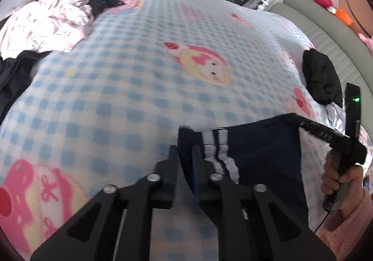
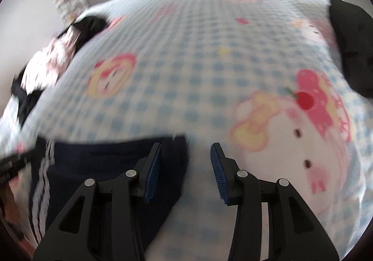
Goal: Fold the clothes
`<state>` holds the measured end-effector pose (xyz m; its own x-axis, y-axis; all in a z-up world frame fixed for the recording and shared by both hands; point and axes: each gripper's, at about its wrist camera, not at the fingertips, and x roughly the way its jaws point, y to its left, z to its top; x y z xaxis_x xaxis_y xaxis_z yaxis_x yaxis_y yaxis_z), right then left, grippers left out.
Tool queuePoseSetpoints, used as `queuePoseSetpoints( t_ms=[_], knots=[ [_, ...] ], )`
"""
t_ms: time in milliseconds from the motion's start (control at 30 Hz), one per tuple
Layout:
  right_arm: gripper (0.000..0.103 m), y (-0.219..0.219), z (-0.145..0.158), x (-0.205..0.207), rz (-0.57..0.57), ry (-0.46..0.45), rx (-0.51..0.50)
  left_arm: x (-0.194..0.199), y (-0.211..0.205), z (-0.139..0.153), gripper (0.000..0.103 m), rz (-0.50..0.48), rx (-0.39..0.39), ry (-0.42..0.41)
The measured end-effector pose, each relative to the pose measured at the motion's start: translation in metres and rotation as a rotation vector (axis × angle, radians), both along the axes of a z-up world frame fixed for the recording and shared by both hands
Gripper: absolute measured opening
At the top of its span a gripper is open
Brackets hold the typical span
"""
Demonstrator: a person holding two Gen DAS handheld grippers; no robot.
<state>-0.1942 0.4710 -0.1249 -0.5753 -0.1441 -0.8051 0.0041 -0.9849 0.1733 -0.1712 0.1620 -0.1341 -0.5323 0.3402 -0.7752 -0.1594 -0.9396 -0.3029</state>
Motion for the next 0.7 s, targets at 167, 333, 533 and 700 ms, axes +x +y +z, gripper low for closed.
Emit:
queuePoseSetpoints(
  t_ms=[167, 333, 533, 700],
  knots=[
    [0.043, 0.0, 0.014, 0.015, 0.062, 0.065, 0.019, 0.009, 0.004, 0.007, 0.053, -0.017, 0.017, 0.062],
    [0.043, -0.02, -0.009, 0.004, 0.209, -0.068, 0.083, -0.004, 0.036, -0.009, 0.027, -0.149, -0.077, -0.001],
    [0.043, -0.021, -0.007, -0.008, 0.116, 0.03, 0.116, -0.012, 0.033, -0.008, 0.022, -0.031, -0.14, 0.079],
    [0.043, 0.009, -0.003, -0.005, -0.054, 0.079, 0.03, -0.007, 0.007, 0.002, 0.023, 0.016, -0.028, 0.124]
  ],
)
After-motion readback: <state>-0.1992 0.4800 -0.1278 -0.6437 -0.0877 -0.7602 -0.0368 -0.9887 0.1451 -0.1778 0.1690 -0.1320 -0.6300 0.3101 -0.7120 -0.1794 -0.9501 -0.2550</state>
